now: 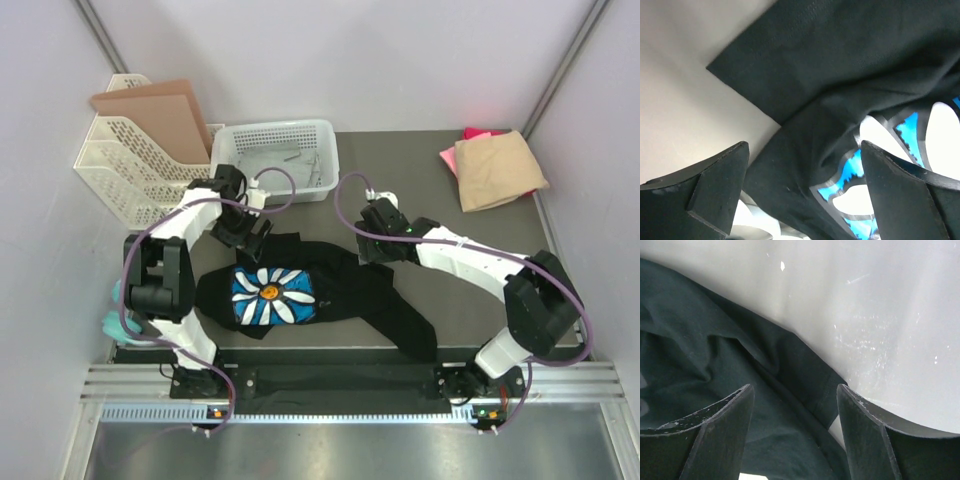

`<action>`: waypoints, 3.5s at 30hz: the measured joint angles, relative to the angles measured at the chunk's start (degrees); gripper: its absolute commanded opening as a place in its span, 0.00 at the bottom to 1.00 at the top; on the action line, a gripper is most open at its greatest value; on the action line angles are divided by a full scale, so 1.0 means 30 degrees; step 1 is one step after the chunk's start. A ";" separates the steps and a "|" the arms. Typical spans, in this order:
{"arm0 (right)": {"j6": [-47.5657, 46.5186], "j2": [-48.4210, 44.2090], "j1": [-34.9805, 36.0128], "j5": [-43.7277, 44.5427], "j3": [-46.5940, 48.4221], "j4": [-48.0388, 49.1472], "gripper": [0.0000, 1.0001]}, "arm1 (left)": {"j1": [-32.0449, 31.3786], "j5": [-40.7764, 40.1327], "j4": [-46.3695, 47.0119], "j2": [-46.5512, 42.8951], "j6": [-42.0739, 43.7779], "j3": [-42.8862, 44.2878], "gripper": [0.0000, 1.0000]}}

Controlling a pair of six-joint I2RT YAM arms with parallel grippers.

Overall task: Fold and stack the t-shirts
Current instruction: Flatten out the tshirt

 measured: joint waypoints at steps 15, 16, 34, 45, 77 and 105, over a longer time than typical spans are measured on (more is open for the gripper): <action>-0.0007 -0.0291 -0.0539 0.0087 -0.0736 0.0051 0.64 | -0.0007 -0.0029 0.1093 0.3206 -0.0189 -0.0102 0.17; -0.0007 -0.0357 -0.0627 0.0109 -0.0750 0.0066 0.60 | -0.0007 0.0204 0.1042 0.3279 -0.0175 -0.0073 0.03; -0.0160 0.0204 -0.1005 -0.0634 -0.2113 0.1668 0.72 | -0.0080 0.0233 -0.3417 0.0954 0.0022 1.3012 0.00; -0.0612 0.1370 -0.2353 -0.4014 -0.2324 0.4357 0.82 | -0.0066 -0.0211 -0.4998 -0.5005 0.1231 1.0061 0.00; -0.1013 0.1384 -0.5683 -0.8313 0.1741 0.3220 0.00 | -0.0036 -0.2667 -0.3417 -0.4728 0.0933 0.8349 0.00; -0.0073 -1.0892 -0.4830 -0.2892 0.2011 -0.6513 0.35 | -0.1974 0.2069 -0.6244 -1.1067 0.3155 0.8823 0.48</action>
